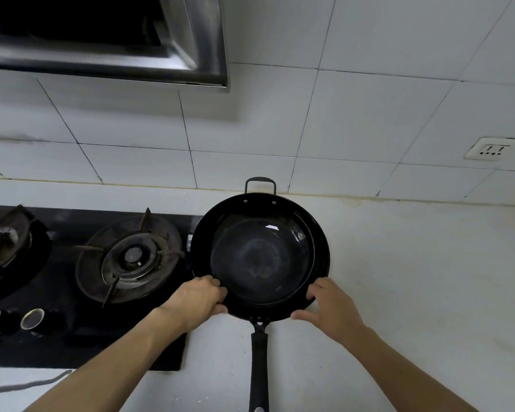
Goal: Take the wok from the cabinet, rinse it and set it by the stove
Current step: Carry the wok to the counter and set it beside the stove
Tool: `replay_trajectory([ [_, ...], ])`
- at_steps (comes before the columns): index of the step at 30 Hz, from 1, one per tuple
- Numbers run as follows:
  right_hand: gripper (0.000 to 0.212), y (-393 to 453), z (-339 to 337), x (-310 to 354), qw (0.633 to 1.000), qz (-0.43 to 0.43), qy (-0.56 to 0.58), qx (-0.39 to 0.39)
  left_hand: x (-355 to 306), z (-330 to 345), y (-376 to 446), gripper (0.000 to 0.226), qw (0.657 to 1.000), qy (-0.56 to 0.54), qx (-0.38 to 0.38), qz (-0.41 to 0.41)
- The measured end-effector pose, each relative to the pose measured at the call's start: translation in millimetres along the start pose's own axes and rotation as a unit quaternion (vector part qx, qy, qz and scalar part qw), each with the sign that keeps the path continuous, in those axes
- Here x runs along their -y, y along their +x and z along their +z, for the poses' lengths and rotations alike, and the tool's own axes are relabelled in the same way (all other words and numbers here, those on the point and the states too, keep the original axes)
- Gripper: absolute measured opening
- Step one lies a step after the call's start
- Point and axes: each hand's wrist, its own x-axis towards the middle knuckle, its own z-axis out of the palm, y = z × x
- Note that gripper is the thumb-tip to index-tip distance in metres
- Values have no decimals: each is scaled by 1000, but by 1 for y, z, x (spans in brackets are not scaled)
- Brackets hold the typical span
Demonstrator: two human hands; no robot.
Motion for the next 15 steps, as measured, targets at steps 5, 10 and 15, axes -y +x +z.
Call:
replay_trajectory([
  [5, 74, 1, 3, 13, 1000, 2, 0, -9, 11, 0, -5, 32, 1000, -20, -7, -3],
  [10, 84, 3, -7, 8, 999, -29, 17, 7, 28, -1, -5, 44, 998, -44, -36, 11],
  [15, 93, 10, -19, -4, 998, -50, -24, 15, 47, -2, -8, 54, 998, -5, -61, -2],
])
